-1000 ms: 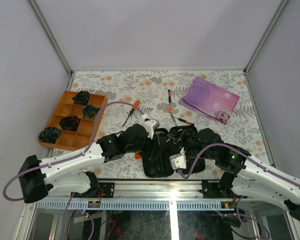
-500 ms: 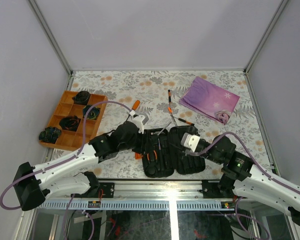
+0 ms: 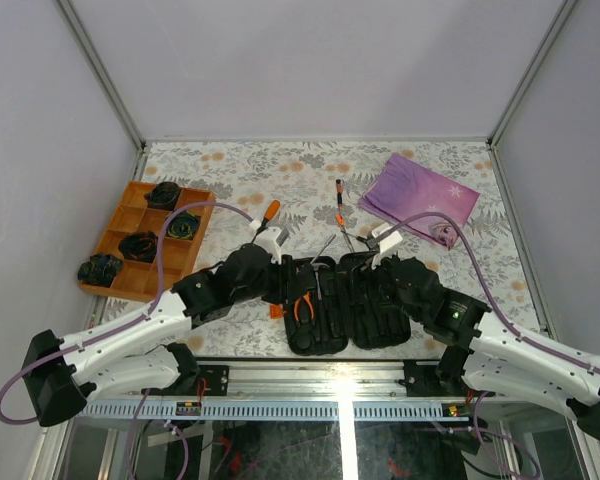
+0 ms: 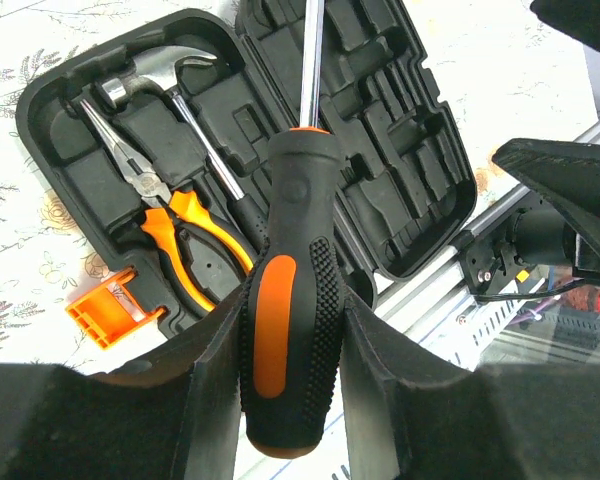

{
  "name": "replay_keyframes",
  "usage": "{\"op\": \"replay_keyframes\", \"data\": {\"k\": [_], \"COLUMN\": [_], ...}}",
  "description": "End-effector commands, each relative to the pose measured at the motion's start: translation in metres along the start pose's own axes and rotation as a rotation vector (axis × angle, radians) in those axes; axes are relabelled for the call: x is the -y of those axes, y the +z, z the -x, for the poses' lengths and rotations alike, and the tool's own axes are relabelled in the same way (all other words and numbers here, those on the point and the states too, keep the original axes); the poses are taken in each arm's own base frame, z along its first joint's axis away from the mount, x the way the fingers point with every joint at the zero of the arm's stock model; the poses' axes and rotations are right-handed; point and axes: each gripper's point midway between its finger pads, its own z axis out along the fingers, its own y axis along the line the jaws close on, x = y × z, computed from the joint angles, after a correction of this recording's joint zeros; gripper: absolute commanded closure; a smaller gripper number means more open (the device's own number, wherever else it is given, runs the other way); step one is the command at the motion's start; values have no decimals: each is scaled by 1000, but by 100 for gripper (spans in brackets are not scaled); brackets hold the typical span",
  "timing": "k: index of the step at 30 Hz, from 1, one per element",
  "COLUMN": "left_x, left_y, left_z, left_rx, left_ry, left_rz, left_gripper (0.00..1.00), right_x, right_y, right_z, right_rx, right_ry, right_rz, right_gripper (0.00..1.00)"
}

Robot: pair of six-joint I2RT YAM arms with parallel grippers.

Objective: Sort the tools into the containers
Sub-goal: Pick up the screwdriver from the center of the board.

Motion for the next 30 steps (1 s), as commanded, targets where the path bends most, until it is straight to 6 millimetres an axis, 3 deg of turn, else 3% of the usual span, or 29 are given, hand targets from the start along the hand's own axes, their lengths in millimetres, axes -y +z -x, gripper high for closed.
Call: {"op": "replay_keyframes", "data": {"k": [1, 11, 20, 30], "left_x": [12, 15, 20, 24], "left_y": [-1, 3, 6, 4], "left_z": [24, 29, 27, 28], "left_rx": [116, 150, 154, 160], "left_ry": [-25, -52, -67, -64], "left_rz": [-51, -71, -111, -138], "left_gripper": [100, 100, 100, 100], "right_x": [-4, 5, -36, -68], "right_y": [-2, 12, 33, 57], "right_z": [24, 24, 46, 27], "right_rx": [32, 110, 177, 59], "right_ry": [193, 688, 997, 1143], "right_rz": [-35, -185, 34, 133], "right_gripper": [21, 34, 36, 38]}}
